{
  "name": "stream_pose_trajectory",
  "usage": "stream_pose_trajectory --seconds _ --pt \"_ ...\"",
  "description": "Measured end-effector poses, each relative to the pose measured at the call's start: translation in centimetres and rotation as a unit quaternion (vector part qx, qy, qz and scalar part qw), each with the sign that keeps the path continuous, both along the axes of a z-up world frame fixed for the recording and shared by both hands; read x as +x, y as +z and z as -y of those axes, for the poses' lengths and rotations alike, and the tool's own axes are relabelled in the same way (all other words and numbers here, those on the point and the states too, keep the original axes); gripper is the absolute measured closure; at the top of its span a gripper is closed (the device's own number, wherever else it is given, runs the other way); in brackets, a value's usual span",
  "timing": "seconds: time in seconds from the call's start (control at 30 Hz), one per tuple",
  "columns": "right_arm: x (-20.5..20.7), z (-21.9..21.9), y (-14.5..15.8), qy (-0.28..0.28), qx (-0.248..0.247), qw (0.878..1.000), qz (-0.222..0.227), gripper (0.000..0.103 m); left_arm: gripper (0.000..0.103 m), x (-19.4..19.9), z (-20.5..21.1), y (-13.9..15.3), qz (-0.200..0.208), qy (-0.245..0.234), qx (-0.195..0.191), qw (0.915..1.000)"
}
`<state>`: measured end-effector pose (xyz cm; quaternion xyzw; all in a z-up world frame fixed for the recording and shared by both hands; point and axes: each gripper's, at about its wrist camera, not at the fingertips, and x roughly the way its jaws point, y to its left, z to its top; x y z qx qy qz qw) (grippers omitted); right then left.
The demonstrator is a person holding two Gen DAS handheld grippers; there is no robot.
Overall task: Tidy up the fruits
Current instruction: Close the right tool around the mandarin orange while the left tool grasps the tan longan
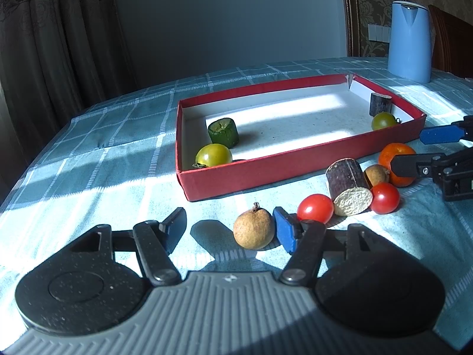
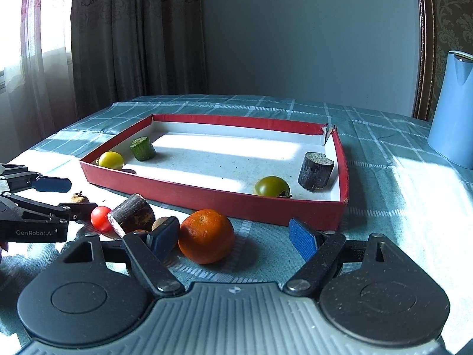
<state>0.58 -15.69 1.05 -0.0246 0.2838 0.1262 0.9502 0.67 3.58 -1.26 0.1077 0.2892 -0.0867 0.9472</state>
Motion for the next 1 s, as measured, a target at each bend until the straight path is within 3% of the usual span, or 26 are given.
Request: stream_pose_trajectory --seconds 0.13,0.2,0.37,0.9,1.0 --pt "0.6 -1.2 -0.5 0.023 -0.024 0.999 -0.024 0.035 0.041 0.0 0.0 0.0 0.0 0.001 0.001 1.0" --pt "0.7 -1.2 -0.6 0.028 -0.02 0.999 -0.031 0.052 0.041 0.1 -0.1 0.0 0.0 0.001 0.0 1.0" --pt "0.4 -0.9 -0.4 0.03 -0.006 0.999 -0.021 0.061 0.041 0.0 0.0 0.0 0.0 0.001 0.001 1.0" --pt "0.3 -0.4 -0.2 0.008 0.004 1.0 -0.018 0.061 0.042 -0.1 0.2 0.1 0.006 0.0 0.005 1.0" --pt "0.1 -0.1 -0.1 0.004 0.01 1.0 -0.011 0.061 0.059 -0.3 0.4 0.0 0.008 -0.009 0.008 0.9999"
